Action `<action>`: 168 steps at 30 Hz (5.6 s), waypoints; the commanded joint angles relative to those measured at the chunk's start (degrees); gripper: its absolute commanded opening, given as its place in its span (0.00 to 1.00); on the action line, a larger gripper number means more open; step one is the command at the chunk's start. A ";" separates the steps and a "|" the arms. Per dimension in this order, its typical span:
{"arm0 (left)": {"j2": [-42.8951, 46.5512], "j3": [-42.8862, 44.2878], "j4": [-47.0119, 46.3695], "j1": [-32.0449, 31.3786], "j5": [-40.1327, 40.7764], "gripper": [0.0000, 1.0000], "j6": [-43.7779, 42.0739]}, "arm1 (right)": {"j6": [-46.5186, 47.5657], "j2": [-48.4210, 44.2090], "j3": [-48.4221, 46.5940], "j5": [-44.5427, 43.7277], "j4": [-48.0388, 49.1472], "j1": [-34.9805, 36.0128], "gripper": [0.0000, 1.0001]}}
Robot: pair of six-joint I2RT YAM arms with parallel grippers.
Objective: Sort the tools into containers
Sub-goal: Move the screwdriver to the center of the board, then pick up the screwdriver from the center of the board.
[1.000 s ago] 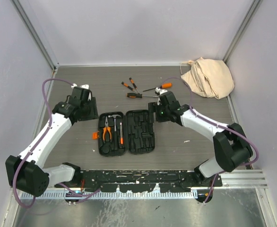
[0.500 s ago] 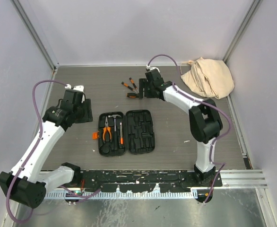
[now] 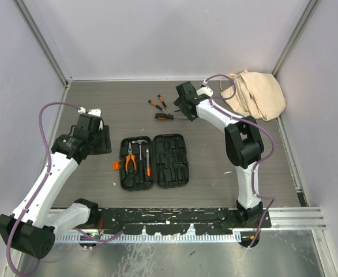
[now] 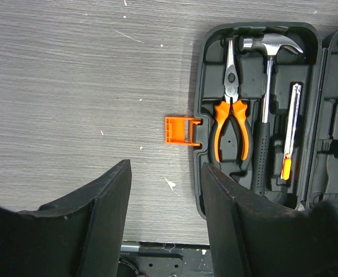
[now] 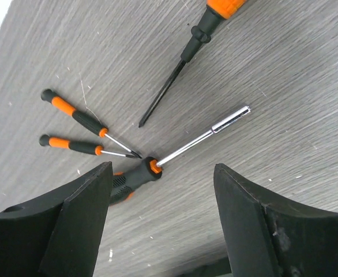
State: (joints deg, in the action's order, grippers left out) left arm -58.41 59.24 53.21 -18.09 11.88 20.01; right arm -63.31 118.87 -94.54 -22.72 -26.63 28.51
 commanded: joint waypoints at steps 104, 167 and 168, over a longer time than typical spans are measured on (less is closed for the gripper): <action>-1.46 -0.27 -2.59 0.29 -0.56 0.53 -1.29 | -20.96 0.08 2.08 2.70 -15.87 -1.85 0.46; 2.08 1.22 -2.41 0.31 6.71 0.66 1.60 | 30.99 -39.33 35.16 26.72 17.78 -4.23 0.00; 2.33 1.23 -2.96 0.31 6.35 0.67 1.99 | 30.77 -39.55 35.53 27.42 17.33 -3.01 0.00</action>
State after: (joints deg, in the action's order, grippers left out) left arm -58.76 58.87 53.01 -18.06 16.03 20.36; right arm -35.81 81.25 -57.98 -6.33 -10.20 22.68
